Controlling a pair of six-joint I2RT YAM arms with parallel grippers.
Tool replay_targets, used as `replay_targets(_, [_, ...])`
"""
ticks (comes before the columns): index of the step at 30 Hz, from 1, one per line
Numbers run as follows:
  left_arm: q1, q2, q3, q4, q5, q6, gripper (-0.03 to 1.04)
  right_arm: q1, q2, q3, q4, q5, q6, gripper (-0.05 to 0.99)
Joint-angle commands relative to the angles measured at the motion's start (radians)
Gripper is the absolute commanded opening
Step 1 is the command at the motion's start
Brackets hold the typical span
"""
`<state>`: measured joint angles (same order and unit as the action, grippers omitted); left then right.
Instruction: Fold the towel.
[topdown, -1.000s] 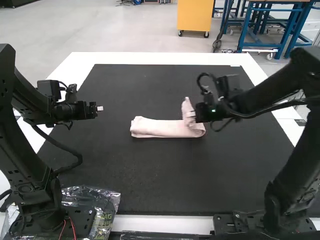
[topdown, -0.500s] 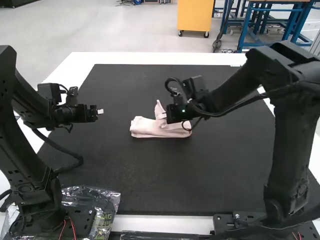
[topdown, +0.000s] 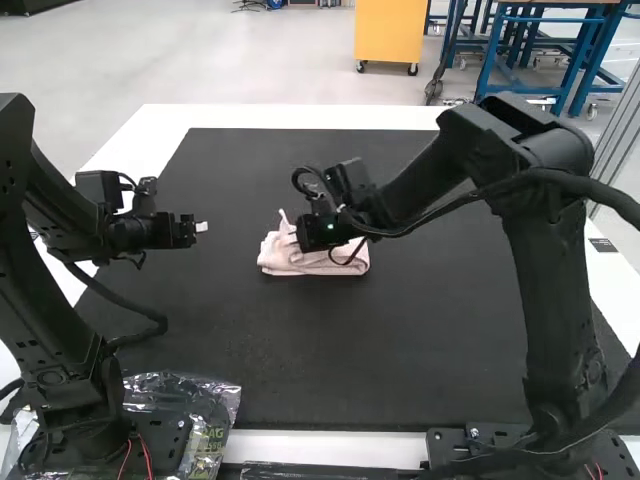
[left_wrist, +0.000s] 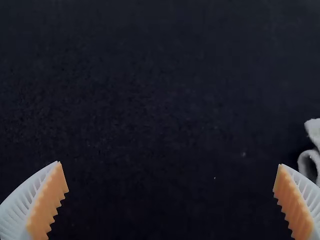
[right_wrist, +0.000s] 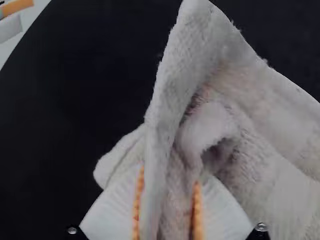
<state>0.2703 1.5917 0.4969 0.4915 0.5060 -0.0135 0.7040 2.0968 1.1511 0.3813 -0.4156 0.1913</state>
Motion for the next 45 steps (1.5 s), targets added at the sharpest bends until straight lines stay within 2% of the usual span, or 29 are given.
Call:
replay_targets(1, [0.009, -0.022, -0.003, 0.005, 0.017, 0.015, 0.97, 0.023, -0.001, 0.079, 0.018, -0.075, 0.073, 0.43])
replay_targets(4, [0.009, -0.022, -0.008, 0.009, 0.016, 0.015, 0.97, 0.028, -0.001, 0.119, 0.018, -0.144, 0.145, 0.56])
replay_targets(7, [0.01, -0.024, -0.012, 0.019, 0.02, 0.01, 0.97, 0.023, -0.011, 0.145, 0.014, -0.187, 0.195, 0.61])
replay_targets(9, [0.01, -0.024, -0.012, 0.021, 0.022, 0.003, 0.97, 0.017, -0.038, 0.15, 0.013, -0.19, 0.198, 0.6])
replay_targets(10, [0.01, -0.024, -0.014, 0.019, 0.022, 0.0, 0.97, 0.012, -0.058, 0.141, 0.011, -0.19, 0.186, 0.53])
replay_targets(11, [0.009, -0.024, -0.012, 0.018, 0.025, 0.0, 0.97, 0.003, -0.08, 0.122, 0.016, -0.203, 0.177, 0.38])
replay_targets(12, [0.01, -0.024, -0.014, 0.018, 0.025, 0.0, 0.97, -0.008, -0.101, 0.098, 0.034, -0.216, 0.158, 0.12])
replay_targets(13, [0.01, -0.024, -0.014, 0.016, 0.025, 0.0, 0.97, -0.02, -0.124, 0.067, 0.073, -0.218, 0.148, -0.03])
replay_targets(15, [0.009, -0.024, -0.014, 0.015, 0.026, 0.0, 0.97, -0.034, -0.15, 0.015, 0.14, -0.212, 0.154, -0.03])
replay_targets(19, [0.006, -0.024, -0.012, 0.015, 0.026, -0.003, 0.97, -0.054, -0.135, -0.068, 0.149, -0.206, 0.089, -0.03])
replay_targets(23, [0.004, -0.024, -0.012, 0.016, 0.029, -0.003, 0.97, -0.072, -0.086, -0.129, 0.237, -0.204, 0.079, -0.03])
replay_targets(31, [0.003, -0.024, -0.014, 0.019, 0.037, -0.019, 0.97, -0.086, 0.069, -0.122, 0.35, -0.201, 0.059, -0.03])
replay_targets(41, [0.006, -0.024, -0.012, 0.025, 0.049, -0.02, 0.97, -0.086, 0.207, -0.096, 0.41, -0.184, 0.037, -0.03])
replay_targets(43, [0.006, -0.024, -0.011, 0.028, 0.049, -0.02, 0.97, -0.087, 0.209, -0.096, 0.416, -0.187, 0.048, -0.03])
replay_targets(45, [0.006, -0.024, -0.004, 0.045, 0.049, -0.034, 0.97, -0.093, 0.187, -0.096, 0.416, -0.193, 0.094, -0.02])
